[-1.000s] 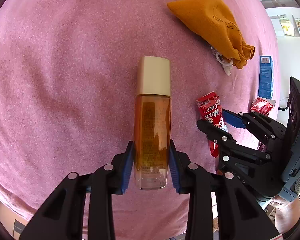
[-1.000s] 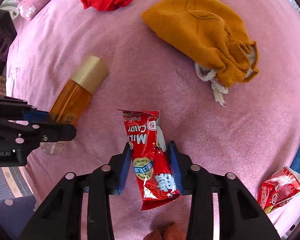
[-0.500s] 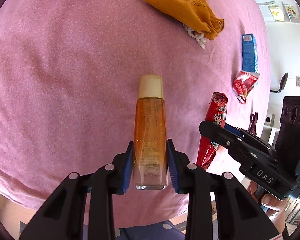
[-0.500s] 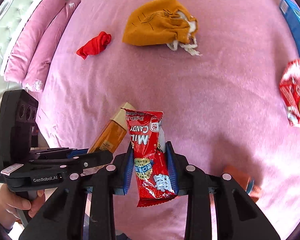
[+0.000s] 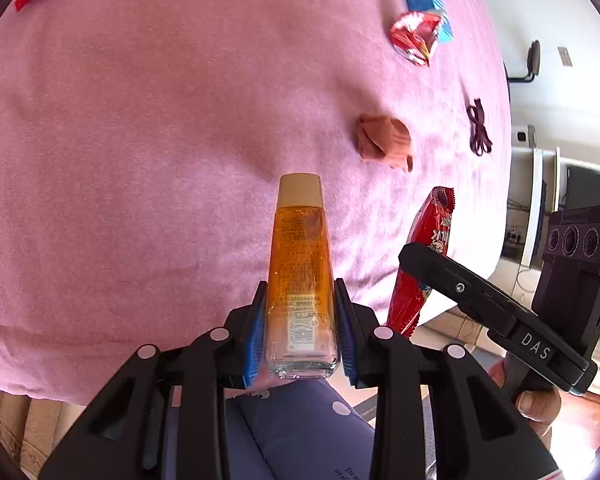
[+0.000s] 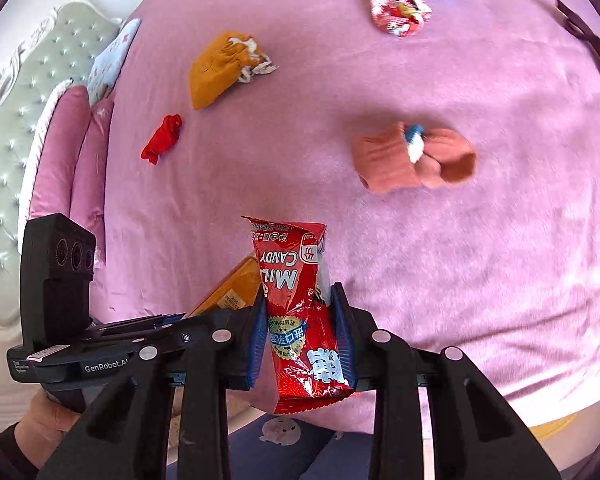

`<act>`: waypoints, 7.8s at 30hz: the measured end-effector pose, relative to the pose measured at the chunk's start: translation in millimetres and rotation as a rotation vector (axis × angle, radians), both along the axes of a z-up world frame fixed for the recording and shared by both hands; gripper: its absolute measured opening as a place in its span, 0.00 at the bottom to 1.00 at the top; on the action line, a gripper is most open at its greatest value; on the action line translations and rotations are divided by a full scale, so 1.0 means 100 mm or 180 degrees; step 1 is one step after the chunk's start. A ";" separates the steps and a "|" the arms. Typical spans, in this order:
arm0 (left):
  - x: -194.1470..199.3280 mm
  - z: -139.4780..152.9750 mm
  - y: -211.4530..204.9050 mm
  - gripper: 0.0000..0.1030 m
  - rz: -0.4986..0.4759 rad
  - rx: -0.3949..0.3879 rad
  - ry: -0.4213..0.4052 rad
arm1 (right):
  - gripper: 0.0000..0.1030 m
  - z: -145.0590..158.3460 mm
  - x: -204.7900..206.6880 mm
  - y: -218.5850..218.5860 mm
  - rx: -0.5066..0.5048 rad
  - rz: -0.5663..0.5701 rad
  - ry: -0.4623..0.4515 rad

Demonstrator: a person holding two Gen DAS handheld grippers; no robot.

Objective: Collect trash
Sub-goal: 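Carry the perfume bottle and candy wrapper over the yellow bucket and open both tools, then move both tools back over the bed toward the brown sock, then lower the left tool onto the brown sock and close it, then grasp the red chip bag with the right tool while the left tool holds the sock, then carry the sock and chip bag over the yellow bucket and open both tools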

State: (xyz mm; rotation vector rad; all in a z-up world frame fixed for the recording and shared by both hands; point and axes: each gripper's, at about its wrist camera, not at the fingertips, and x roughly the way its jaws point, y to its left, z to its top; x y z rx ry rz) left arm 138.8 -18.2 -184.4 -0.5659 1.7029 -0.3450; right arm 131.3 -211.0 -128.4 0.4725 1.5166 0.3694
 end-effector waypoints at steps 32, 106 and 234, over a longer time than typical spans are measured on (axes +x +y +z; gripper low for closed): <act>-1.51 0.10 -4.06 0.31 -0.2252 -0.0251 0.0080 | 0.29 0.09 -3.06 -3.76 -0.0129 -0.2440 0.0133; 0.36 0.33 -1.47 0.70 -0.1132 0.0255 -0.0495 | 0.46 0.12 -0.86 -1.48 0.0023 -0.1488 -0.0034; -1.15 0.17 -3.55 0.36 -0.1834 0.0099 -0.0090 | 0.17 0.21 -2.83 -3.38 0.0047 -0.2602 0.0130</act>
